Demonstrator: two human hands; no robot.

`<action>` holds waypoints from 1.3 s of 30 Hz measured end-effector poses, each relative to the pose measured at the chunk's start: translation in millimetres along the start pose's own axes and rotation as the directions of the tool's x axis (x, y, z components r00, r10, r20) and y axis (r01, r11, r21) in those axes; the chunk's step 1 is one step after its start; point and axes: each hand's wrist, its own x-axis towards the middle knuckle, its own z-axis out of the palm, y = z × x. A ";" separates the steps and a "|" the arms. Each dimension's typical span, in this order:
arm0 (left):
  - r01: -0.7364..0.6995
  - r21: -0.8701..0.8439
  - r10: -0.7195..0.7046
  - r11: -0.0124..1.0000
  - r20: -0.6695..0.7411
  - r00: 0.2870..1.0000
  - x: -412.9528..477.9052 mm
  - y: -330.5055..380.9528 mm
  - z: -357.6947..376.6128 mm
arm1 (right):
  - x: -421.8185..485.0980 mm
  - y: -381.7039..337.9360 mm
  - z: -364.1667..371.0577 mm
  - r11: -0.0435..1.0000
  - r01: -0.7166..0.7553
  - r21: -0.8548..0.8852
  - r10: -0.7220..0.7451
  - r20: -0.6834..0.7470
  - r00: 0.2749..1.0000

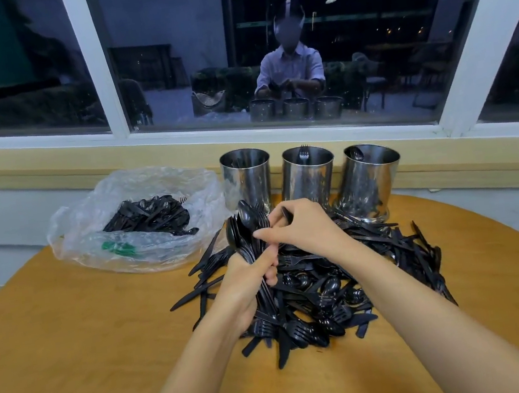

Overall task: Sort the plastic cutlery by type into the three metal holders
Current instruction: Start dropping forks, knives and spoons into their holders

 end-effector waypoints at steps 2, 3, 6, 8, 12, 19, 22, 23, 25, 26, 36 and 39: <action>-0.002 0.034 0.002 0.999 -0.016 1.000 1.8 -0.9 -1.4 | 1.4 0.9 -0.9 1.000 0.015 -0.016 -0.015 0.002 1.000; 0.001 0.043 0.000 0.999 -0.025 1.000 2.7 -1.4 -2.0 | 1.8 1.2 -1.7 0.999 0.021 -0.028 -0.021 0.011 1.000; 0.003 0.019 -0.003 1.000 -0.018 1.000 3.7 -1.2 -1.9 | 4.5 6.3 -1.3 0.999 0.024 -0.044 -0.024 -0.016 1.000; 0.005 -0.003 -0.005 1.000 0.009 1.000 3.3 0.3 -1.9 | 6.2 10.9 0.0 0.998 0.027 0.050 -0.025 -0.026 0.999; 0.046 -0.127 -0.033 0.991 0.105 0.994 3.8 5.0 -5.0 | 3.2 12.4 -1.8 0.966 0.041 0.254 -0.031 -0.040 0.999; -0.019 -0.041 0.017 0.999 -0.034 0.999 6.8 4.0 -1.3 | 4.3 10.8 4.1 0.972 0.104 0.210 -0.077 -0.134 0.988; -0.074 0.104 0.085 0.992 -0.103 0.991 6.7 3.5 2.8 | 4.6 7.4 7.9 0.991 0.120 0.056 -0.108 -0.184 0.977; -0.083 0.138 0.099 0.987 -0.110 0.989 6.8 3.5 3.8 | 4.3 5.7 8.3 0.993 0.113 0.027 -0.106 -0.190 0.976; -0.077 0.193 0.101 0.978 -0.115 0.988 6.9 3.7 4.2 | 3.5 4.2 8.8 0.995 0.096 0.013 -0.092 -0.183 0.979; -0.069 0.214 0.094 0.974 -0.113 0.989 6.7 3.7 3.7 | 3.4 4.8 9.5 0.996 0.088 0.013 -0.084 -0.173 0.981; 0.045 -0.136 -0.031 0.990 0.104 0.994 4.0 4.2 -6.8 | 5.6 15.6 7.3 0.884 0.029 0.467 0.032 -0.123 0.992; 0.061 -0.162 -0.030 0.985 0.187 0.982 4.5 7.4 -6.7 | 4.0 11.5 6.5 0.832 -0.007 0.555 0.018 -0.015 1.000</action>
